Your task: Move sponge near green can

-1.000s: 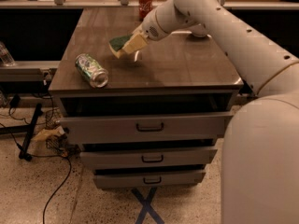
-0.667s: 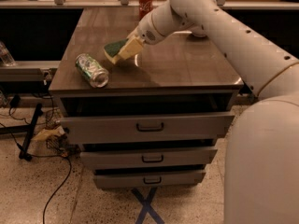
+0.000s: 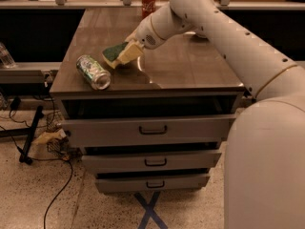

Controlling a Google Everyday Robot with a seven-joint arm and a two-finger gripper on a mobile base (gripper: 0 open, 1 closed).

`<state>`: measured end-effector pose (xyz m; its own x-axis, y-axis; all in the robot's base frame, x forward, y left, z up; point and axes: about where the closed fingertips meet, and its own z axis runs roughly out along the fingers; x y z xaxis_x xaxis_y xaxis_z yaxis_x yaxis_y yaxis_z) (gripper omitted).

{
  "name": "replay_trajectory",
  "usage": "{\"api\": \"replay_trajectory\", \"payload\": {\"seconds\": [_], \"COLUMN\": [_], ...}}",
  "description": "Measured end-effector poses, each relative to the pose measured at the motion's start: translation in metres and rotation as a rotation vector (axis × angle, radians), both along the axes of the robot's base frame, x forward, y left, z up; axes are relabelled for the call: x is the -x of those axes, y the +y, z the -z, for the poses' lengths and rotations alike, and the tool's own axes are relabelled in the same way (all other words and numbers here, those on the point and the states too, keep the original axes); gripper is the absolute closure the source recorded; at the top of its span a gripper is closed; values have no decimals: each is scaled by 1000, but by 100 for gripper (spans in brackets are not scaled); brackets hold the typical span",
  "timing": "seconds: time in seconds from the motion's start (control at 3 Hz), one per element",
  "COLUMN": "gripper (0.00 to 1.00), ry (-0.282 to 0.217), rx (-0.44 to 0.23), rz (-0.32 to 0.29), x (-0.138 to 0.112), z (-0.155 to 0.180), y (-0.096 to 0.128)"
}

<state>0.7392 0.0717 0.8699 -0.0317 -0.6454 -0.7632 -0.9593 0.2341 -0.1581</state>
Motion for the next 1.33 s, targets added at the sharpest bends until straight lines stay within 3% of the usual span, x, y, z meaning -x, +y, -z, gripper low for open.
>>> {"api": "replay_trajectory", "payload": {"seconds": [0.33, 0.67, 1.33], "gripper": [0, 0, 0], "ry": [-11, -11, -108], "rx": [25, 25, 3], "rz": [-49, -49, 203], "x": [-2, -2, -38], "z": [-1, -1, -40], "y": [6, 6, -102]}}
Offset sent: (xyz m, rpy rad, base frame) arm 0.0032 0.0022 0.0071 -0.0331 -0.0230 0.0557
